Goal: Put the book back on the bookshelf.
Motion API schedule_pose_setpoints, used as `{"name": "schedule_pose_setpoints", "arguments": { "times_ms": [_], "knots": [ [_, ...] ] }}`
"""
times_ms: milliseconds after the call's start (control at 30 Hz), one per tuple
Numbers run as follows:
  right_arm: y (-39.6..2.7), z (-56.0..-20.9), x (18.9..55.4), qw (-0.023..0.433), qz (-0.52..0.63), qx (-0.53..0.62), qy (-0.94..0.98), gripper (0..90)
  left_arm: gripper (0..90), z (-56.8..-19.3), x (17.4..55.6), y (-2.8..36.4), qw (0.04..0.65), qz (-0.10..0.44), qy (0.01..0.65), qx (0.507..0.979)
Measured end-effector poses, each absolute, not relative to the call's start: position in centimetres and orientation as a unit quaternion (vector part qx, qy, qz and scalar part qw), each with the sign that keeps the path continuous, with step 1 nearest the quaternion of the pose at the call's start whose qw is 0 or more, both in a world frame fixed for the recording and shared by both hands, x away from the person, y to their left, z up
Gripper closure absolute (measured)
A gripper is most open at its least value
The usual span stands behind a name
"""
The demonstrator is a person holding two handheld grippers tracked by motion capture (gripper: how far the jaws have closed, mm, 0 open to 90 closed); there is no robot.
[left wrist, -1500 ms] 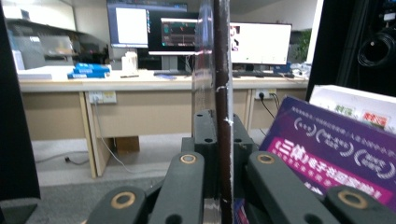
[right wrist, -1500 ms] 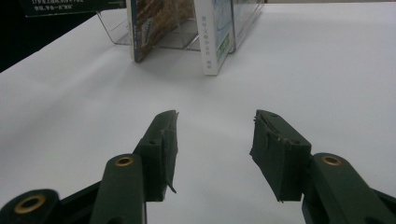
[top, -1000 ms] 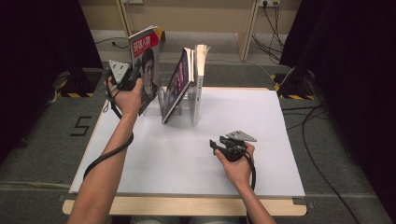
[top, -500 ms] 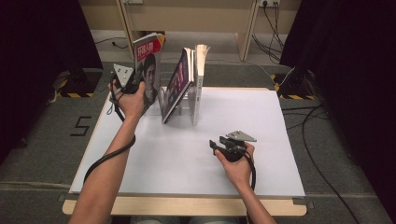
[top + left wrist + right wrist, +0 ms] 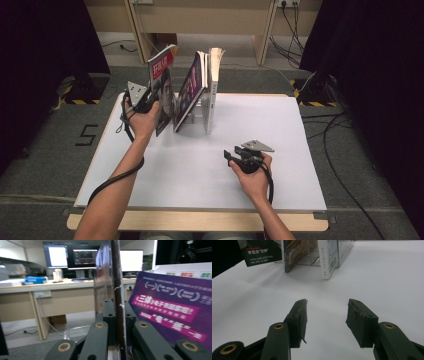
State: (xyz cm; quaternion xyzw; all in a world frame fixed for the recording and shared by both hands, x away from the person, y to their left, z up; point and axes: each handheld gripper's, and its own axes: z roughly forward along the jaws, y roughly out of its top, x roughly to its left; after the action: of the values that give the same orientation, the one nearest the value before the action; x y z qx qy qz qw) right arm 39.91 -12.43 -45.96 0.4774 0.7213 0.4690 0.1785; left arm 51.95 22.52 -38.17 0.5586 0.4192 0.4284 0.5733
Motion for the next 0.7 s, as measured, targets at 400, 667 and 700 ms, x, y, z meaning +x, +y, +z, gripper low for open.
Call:
{"name": "schedule_pose_setpoints", "arguments": {
  "times_ms": [400,667,700],
  "knots": [
    [-12.5,-45.8,40.0,0.18,0.468,0.476,0.722,50.1,83.3,-36.5,52.3,23.0,0.571,0.403,0.451,0.556],
    [-12.6,-45.9,40.0,0.175,0.468,0.479,0.722,50.0,86.3,-35.4,52.2,23.0,0.559,0.418,0.463,0.547],
    [-12.6,-45.9,40.0,0.175,0.468,0.478,0.722,49.9,86.3,-35.1,52.2,23.0,0.553,0.43,0.459,0.547]
  ]
}}
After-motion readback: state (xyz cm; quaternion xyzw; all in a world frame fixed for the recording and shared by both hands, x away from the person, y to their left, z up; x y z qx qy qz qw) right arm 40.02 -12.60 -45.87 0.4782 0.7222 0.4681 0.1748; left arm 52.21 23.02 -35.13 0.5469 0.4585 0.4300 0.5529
